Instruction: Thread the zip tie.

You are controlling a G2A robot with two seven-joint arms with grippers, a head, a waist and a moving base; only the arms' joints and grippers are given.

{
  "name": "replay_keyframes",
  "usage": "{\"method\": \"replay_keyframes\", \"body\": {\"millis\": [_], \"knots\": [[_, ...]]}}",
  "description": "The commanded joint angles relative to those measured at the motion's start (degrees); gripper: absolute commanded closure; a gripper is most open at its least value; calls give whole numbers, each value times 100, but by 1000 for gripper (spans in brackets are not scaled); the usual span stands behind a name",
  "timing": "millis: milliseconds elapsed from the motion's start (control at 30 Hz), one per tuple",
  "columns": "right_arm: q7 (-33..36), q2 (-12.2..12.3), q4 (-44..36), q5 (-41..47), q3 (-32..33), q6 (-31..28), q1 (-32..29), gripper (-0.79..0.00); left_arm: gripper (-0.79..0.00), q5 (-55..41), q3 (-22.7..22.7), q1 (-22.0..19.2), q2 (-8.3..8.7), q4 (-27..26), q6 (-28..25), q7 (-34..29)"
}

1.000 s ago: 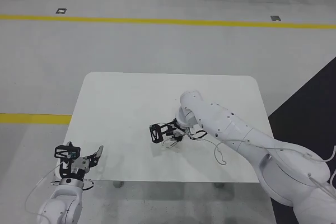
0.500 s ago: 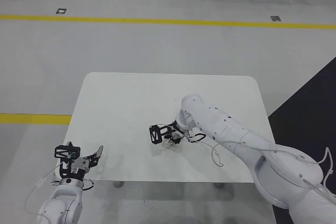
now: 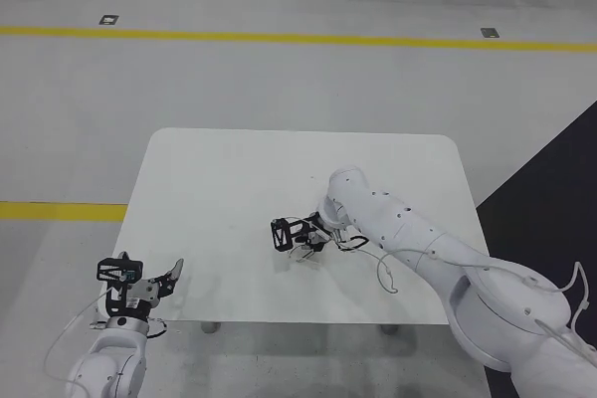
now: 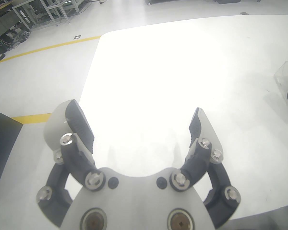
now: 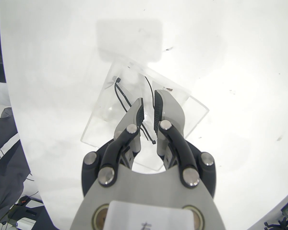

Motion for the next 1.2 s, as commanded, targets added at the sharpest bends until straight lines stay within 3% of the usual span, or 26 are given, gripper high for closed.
{"method": "replay_keyframes", "body": {"millis": [0, 133, 200, 1167], "knots": [[8, 1, -3, 8, 0, 0, 1, -105, -785, 0, 0, 0, 0, 0, 0, 0], [8, 1, -3, 8, 0, 0, 1, -74, -785, 0, 0, 0, 0, 0, 0, 0], [8, 1, -3, 8, 0, 0, 1, 0, -785, 0, 0, 0, 0, 0, 0, 0], [8, 1, -3, 8, 0, 0, 1, 0, -785, 0, 0, 0, 0, 0, 0, 0]]}}
